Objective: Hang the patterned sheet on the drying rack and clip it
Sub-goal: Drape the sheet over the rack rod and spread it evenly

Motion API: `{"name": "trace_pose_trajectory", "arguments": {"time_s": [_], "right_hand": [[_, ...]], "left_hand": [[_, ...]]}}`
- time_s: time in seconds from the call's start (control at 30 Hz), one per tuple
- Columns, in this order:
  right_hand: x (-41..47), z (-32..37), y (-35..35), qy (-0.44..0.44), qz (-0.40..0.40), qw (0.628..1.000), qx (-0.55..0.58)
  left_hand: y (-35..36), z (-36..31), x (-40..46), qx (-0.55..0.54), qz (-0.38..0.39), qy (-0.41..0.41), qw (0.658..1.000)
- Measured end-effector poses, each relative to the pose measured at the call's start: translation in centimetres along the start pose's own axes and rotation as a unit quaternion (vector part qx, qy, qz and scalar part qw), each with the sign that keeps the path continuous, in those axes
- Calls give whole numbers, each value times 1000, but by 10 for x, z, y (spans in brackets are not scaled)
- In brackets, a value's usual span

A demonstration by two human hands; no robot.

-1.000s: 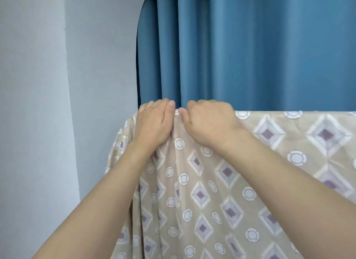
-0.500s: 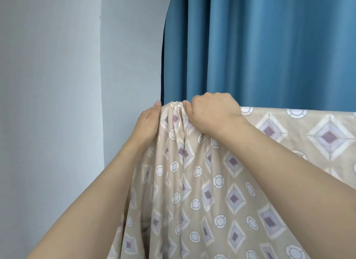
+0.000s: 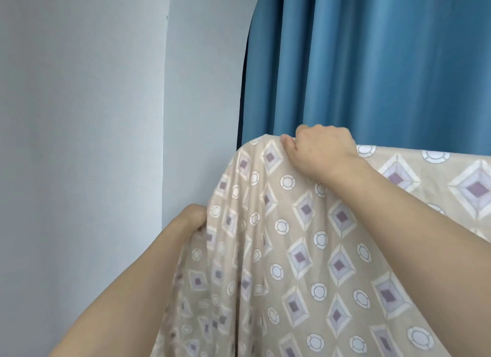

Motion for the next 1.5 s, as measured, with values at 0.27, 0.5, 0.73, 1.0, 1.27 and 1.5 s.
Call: {"name": "trace_pose_trajectory", "arguments": {"time_s": [0.27, 0.5, 0.73, 1.0, 1.27, 1.5], "right_hand": [[6, 1, 2, -1, 12, 1000, -8], [6, 0, 1, -5, 4, 1000, -2], [0, -2, -3, 5, 0, 1000, 1], [-4, 24, 4, -14, -58, 992, -114], [-22, 120, 44, -226, -144, 938, -221], [-38, 169, 76, -296, -77, 928, -213]], "left_hand": [[24, -110, -34, -255, 92, 164, 949], [35, -100, -17, -326, 79, 157, 929], [26, -76, -5, -281, -5, 180, 943], [20, -17, 0, -90, -28, 239, 967], [15, 76, -23, -103, 148, 34, 983], [-18, 140, -14, -68, -75, 56, 993]]}}
Point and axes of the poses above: each hand's wrist, its own x-axis towards the middle knuckle, its own y-axis out of the palm, z = x × y, the point moved 4 cm from there along x, towards the middle knuckle, and after that the axes turned 8 degrees about -x, right-handed, at the moved point
